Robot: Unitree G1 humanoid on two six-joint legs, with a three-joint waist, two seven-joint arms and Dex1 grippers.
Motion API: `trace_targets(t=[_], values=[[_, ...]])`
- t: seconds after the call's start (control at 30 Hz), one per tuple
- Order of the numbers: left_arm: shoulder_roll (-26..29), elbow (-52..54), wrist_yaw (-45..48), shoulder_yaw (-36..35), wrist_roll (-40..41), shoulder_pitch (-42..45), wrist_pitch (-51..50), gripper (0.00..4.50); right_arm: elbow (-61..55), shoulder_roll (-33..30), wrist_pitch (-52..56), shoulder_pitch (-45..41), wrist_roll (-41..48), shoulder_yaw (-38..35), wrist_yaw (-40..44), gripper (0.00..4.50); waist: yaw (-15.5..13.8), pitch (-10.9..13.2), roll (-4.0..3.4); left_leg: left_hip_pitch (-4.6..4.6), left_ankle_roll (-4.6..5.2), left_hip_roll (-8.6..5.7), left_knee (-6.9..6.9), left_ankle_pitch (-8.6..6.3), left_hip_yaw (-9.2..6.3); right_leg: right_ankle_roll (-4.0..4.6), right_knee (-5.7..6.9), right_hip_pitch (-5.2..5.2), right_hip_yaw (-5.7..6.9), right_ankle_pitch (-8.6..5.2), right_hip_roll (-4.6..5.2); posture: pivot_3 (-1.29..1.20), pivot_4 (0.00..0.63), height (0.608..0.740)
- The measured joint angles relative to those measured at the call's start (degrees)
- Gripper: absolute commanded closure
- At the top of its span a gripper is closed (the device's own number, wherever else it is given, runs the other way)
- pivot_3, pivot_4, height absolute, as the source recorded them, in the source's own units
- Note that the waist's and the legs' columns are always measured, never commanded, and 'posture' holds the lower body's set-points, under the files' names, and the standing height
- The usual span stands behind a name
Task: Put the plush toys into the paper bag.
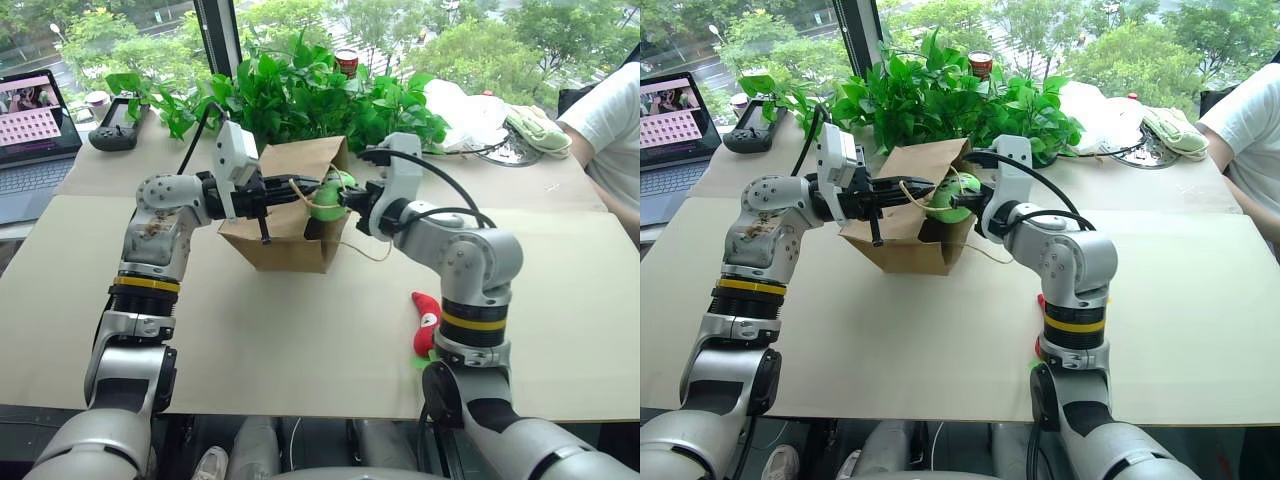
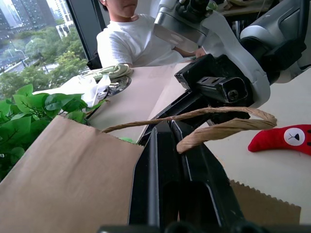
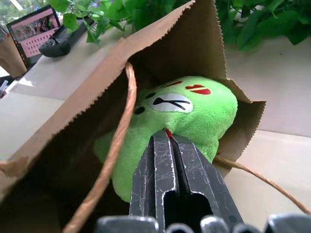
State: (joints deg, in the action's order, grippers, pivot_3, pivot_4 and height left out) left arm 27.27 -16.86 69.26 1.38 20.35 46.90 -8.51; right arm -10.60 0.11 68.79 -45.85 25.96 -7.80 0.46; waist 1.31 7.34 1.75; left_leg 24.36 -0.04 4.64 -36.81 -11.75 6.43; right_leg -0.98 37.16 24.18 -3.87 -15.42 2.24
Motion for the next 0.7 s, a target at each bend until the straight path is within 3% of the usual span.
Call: trace_targets(t=[0.03, 0.13, 0.47, 0.7], values=[[0.00, -0.11, 0.05, 0.00, 0.00, 0.00, 0.02, 4.50, 0.00, 0.73, -0.07, 0.00, -0.07, 0.07, -0.24, 4.43, 0.00, 0.00, 0.00, 0.01, 0.00, 0.00, 0.00, 0.00, 0.00, 0.00, 0.00, 0.00, 0.00, 0.00, 0.00, 0.00, 0.150, 0.740], [-0.02, -0.26, 0.18, 0.00, 0.00, 0.00, 0.10, 4.50, 0.00, 2.47, -0.27, 0.00, -0.08, 0.59, -0.56, 3.68, -0.01, 0.00, 0.00, 0.00, 0.00, 0.00, 0.00, 0.00, 0.00, 0.00, 0.00, 0.00, 0.00, 0.00, 0.00, 0.00, 0.150, 0.740], [-0.32, -1.05, 0.34, 0.01, -0.01, 0.06, 0.75, 4.50, -0.94, 0.80, -0.15, 1.70, -0.18, 2.11, 0.24, 0.20, -0.16, 0.00, 0.00, 0.00, 0.00, 0.00, 0.00, 0.00, 0.00, 0.00, -0.01, -0.02, 0.02, 0.00, 0.02, 0.00, 0.150, 0.740], [-0.33, -1.39, 0.60, 0.07, -0.07, 0.06, 0.92, 4.50, -11.82, -15.40, 8.44, 8.62, 3.62, -3.72, 6.67, 0.20, -0.51, 0.00, 0.00, 0.04, 0.02, -0.01, 0.05, -0.01, 0.01, -0.01, -0.07, -0.02, 0.03, 0.00, 0.05, 0.00, 0.150, 0.740]])
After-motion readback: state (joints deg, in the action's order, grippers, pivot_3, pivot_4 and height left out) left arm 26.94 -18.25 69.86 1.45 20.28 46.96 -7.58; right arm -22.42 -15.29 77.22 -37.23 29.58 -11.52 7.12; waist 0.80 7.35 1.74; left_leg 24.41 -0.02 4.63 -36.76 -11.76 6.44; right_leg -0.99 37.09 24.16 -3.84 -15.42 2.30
